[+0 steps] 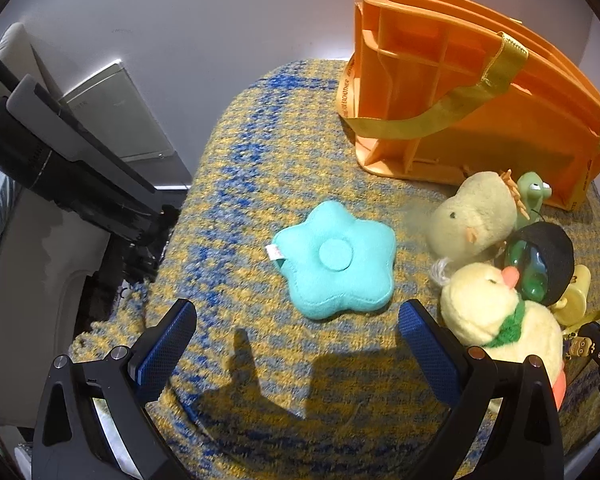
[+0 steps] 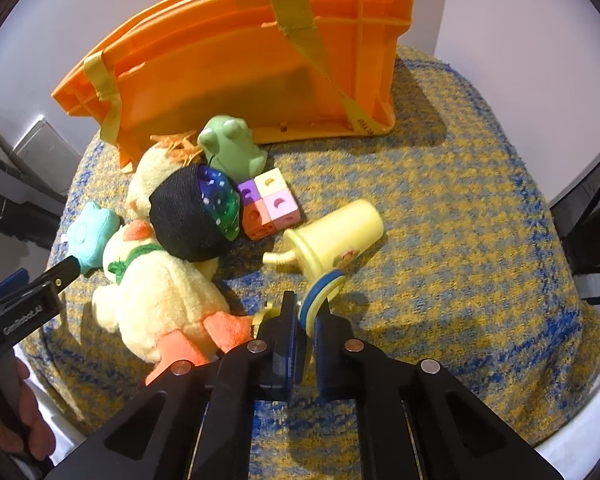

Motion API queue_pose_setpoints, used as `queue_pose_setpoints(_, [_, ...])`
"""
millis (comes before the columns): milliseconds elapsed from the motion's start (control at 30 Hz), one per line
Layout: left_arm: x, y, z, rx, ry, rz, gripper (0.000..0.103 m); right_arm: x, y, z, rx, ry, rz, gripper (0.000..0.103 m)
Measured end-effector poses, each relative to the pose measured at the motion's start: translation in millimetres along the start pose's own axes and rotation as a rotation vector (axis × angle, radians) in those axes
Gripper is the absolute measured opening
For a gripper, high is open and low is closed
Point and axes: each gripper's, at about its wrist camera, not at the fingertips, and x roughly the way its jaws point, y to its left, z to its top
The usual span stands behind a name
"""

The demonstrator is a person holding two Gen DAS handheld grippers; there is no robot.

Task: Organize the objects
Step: 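Grasp the teal star plush with the left tool while the right tool grasps the yellow ring toy, then carry both toys over the orange crate and open both tools to drop them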

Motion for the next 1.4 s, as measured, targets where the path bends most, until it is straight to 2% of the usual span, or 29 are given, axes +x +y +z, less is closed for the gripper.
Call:
queue_pose_setpoints(200, [19, -7, 12, 0.001, 0.028, -0.039, 0.103, -14, 2, 11, -0.004, -0.052, -0.025, 0.007])
queue_pose_setpoints(333, [32, -9, 17, -0.008, 0.052, -0.05, 0.102, -15, 0, 16, 0.004, -0.056, -0.032, 0.007])
queue_pose_setpoints(567, [51, -13, 18, 0.001, 0.103, -0.043, 0.086, -8, -1, 21, 0.001, -0.039, -0.034, 0.007])
queue_pose_setpoints(700, [50, -19, 17, 0.021, 0.1, -0.051, 0.074, -6, -1, 24, 0.005, -0.034, -0.034, 0.007])
queue_pose_setpoints(867, [43, -18, 15, 0.013, 0.094, -0.059, 0.069, -12, -2, 24, 0.007, -0.046, -0.029, 0.007])
queue_pose_setpoints(1167, [-5, -12, 24, 0.005, 0.006, -0.056, 0.068, -48, 0, 32, 0.0, -0.124, -0.003, 0.007])
queue_pose_setpoints(1400, [-57, -12, 57, 0.007, -0.111, -0.042, 0.068, -82, 3, 56, -0.02, -0.221, 0.016, 0.007])
